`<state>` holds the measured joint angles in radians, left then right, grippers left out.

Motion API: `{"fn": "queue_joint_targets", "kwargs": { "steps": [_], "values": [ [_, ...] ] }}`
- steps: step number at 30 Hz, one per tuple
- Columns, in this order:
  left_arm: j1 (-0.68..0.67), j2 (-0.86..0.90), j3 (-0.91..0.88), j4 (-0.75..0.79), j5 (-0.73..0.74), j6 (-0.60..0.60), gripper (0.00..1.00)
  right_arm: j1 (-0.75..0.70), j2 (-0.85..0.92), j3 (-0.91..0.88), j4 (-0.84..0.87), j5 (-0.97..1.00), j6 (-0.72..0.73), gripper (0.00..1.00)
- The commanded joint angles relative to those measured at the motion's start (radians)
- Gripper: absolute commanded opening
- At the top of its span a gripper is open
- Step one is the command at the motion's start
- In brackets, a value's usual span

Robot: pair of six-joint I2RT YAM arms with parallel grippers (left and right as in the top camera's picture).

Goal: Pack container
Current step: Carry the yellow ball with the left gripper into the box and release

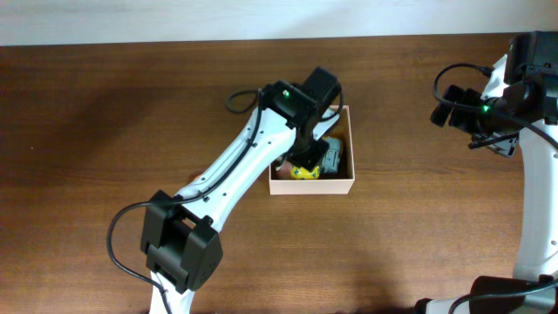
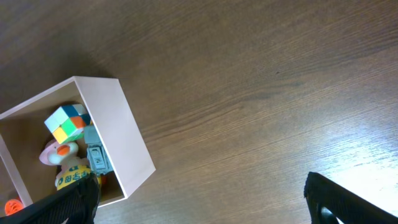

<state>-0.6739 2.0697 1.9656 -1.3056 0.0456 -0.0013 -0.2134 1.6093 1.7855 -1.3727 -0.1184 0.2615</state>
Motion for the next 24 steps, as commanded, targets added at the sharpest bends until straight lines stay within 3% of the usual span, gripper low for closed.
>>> {"fn": "queue_joint_targets", "kwargs": {
  "steps": [1, 8, 19, 24],
  "values": [
    [0.013, -0.005, -0.032, 0.022, -0.035, -0.013, 0.02, -0.003, 0.0, -0.003, 0.0, -0.002, -0.004, 1.0],
    [0.003, -0.004, -0.056, 0.121, 0.037, -0.013, 0.02, -0.003, 0.0, -0.003, 0.0, -0.002, -0.003, 1.0],
    [-0.037, -0.003, -0.291, 0.256, 0.037, -0.089, 0.02, -0.003, 0.0, -0.003, 0.0, -0.002, -0.003, 1.0],
    [-0.037, -0.004, -0.307, 0.283, 0.032, -0.089, 0.02, -0.003, 0.0, -0.003, 0.0, -0.002, -0.003, 1.0]
  ]
}}
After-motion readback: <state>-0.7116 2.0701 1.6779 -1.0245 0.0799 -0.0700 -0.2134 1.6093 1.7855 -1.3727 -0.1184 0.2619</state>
